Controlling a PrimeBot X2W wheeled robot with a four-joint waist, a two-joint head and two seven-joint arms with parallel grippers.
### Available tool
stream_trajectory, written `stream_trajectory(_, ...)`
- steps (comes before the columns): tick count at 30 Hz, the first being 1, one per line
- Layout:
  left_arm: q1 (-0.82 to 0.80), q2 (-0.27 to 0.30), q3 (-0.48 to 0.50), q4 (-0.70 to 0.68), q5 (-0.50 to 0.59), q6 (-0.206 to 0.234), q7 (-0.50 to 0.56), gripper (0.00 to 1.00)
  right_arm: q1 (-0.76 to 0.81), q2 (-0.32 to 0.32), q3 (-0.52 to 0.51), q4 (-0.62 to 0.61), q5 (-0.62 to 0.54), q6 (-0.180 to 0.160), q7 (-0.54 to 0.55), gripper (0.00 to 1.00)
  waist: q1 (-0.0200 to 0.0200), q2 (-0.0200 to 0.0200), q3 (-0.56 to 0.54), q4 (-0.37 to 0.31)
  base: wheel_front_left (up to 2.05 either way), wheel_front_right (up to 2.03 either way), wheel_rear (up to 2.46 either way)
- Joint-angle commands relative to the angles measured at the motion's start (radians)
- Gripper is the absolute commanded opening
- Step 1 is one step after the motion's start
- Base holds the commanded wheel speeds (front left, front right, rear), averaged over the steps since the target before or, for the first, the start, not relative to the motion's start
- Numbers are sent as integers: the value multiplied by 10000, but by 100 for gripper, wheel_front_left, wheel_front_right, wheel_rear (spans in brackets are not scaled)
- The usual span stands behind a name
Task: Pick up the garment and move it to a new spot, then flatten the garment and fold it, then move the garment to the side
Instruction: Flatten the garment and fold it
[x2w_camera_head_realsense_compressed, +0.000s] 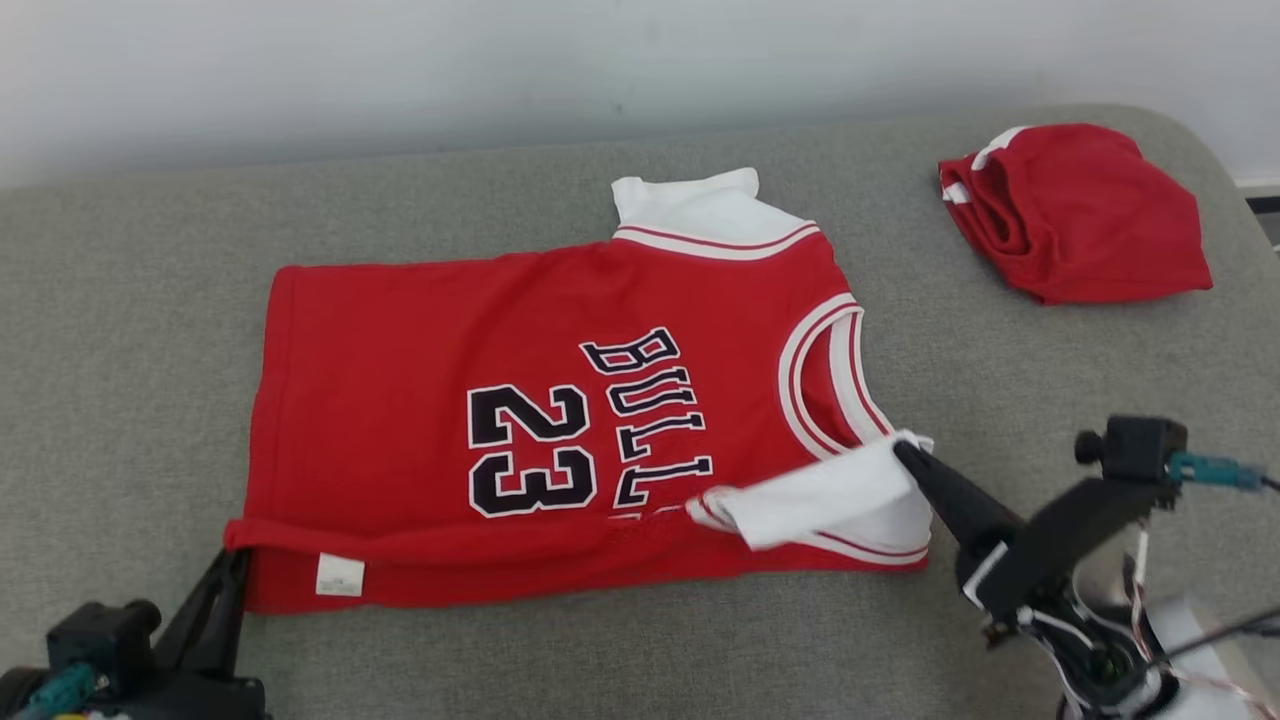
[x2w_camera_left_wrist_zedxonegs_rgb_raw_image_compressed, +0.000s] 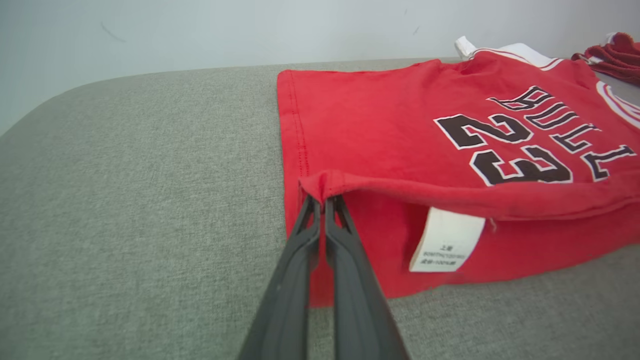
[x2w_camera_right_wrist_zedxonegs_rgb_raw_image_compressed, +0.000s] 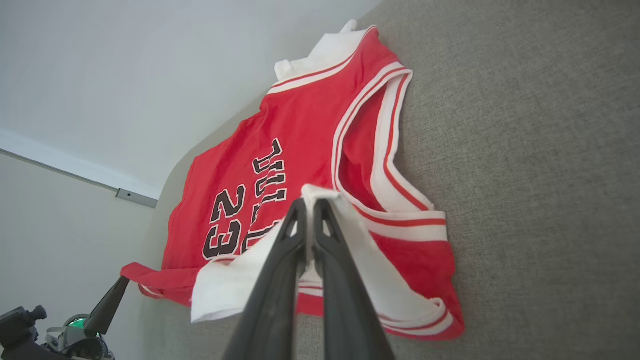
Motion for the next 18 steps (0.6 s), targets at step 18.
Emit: stream_trajectory(18, -2285, -293, -527, 2401, 312, -795, -129, 0, -3720, 829, 968, 3936, -663, 2, -884, 25, -1, -1, 672, -38, 0, 0, 0)
